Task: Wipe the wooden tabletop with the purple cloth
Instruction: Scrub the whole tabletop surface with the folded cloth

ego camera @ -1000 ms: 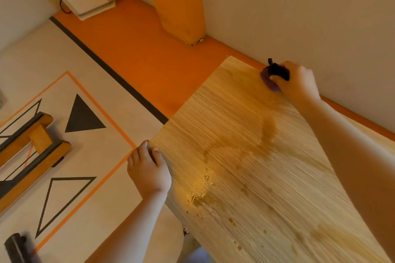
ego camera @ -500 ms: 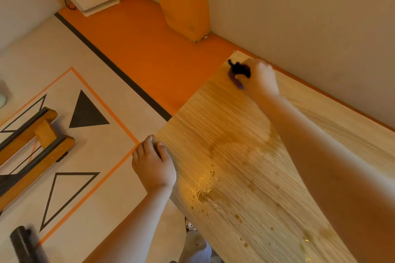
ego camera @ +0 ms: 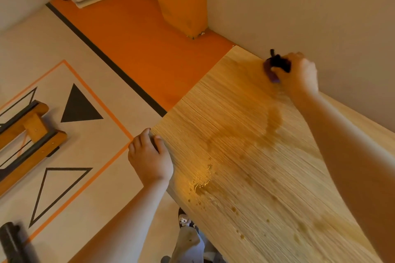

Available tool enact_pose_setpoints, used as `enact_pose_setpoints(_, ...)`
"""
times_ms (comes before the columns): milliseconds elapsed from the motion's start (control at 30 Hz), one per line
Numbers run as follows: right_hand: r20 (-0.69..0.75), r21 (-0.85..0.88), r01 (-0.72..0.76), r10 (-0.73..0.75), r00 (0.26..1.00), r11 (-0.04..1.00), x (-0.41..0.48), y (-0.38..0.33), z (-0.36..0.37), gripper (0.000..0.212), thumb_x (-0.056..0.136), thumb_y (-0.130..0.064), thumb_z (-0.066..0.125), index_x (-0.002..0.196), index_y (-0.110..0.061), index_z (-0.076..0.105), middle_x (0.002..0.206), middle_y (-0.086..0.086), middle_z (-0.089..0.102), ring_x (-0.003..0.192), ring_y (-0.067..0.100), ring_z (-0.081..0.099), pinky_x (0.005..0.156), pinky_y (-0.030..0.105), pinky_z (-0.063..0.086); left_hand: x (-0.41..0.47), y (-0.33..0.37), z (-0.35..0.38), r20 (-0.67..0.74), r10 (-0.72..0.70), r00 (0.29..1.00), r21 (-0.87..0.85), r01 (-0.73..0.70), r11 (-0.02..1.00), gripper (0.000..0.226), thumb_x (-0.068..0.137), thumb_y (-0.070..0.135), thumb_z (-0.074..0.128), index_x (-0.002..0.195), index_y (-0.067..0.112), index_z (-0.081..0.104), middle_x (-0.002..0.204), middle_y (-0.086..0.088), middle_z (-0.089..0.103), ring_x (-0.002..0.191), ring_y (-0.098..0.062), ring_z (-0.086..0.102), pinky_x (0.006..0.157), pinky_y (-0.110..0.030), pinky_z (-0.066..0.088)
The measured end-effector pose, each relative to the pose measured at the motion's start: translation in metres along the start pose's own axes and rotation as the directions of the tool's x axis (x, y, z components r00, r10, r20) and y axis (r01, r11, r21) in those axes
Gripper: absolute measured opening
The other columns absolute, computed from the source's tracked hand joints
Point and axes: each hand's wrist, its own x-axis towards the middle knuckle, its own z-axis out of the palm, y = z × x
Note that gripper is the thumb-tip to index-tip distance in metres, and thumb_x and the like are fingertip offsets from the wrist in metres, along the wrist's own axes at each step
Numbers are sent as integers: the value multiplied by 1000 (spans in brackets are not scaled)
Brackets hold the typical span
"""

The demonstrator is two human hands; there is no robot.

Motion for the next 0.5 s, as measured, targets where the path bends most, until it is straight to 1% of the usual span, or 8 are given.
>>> enact_pose_setpoints(67,-29,-21,-26,26,999,999,-1,-1,3,31,88,-16,62,118,-9,60,115,12,58,99,29,57,79,35,49,0,0,0,3,0,1000,-1,0,1000,45,94,30,36,127,6,55,121,-14,60,117,-33,47,98,-49,38)
enact_pose_setpoints(133,7,15,7,-7,1000,1000,-16,-17,15,24,88,-15,62,111,-9,63,113,10,58,91,22,54,72,31,45,0,0,-1,7,0,1000,-1,0,1000,43,94,28,38,127,6,55,121,-15,59,117,-33,47,98,-49,38)
enact_pose_setpoints(167,39,36,55,-56,998,998,-28,-27,23,23,87,-15,62,110,-11,63,113,8,57,89,18,53,70,29,44,0,0,-2,8,4,1000,-2,-4,1000,43,94,28,38,127,6,55,121,-15,59,117,-33,47,98,-49,38)
enact_pose_setpoints(233,121,95,163,-174,977,982,-53,-48,44,22,88,-17,62,110,-13,64,112,3,57,87,15,56,68,25,48,0,1,-2,5,8,1000,-5,-8,1000,45,94,30,37,127,7,55,121,-15,60,117,-33,47,97,-48,39)
enact_pose_setpoints(300,190,171,275,-306,933,946,-80,-68,65,17,89,-24,59,104,-17,65,107,-2,59,87,13,60,68,22,52,0,2,-2,2,6,1000,-5,-6,1000,46,94,30,36,128,6,55,122,-15,59,117,-33,47,97,-48,38)
enact_pose_setpoints(367,213,188,396,-431,877,899,-103,-83,81,18,89,-27,58,101,-17,66,101,-2,61,90,15,58,72,26,52,0,2,-2,3,13,1000,3,-13,1000,47,94,31,35,128,6,54,123,-15,59,117,-32,47,97,-47,39)
enact_pose_setpoints(400,209,173,439,-469,858,882,-110,-86,84,20,88,-24,60,103,-14,66,101,1,62,92,18,56,74,29,51,0,2,-2,3,14,1000,5,-14,1000,47,94,32,35,128,6,55,122,-15,59,116,-32,48,96,-47,39)
enact_pose_setpoints(500,192,91,512,-519,833,854,-106,-83,75,20,84,-17,66,103,-11,66,99,5,63,94,25,54,78,34,46,-1,3,-2,0,18,1000,4,-18,1000,48,93,33,34,128,6,55,122,-15,60,116,-32,48,95,-46,40)
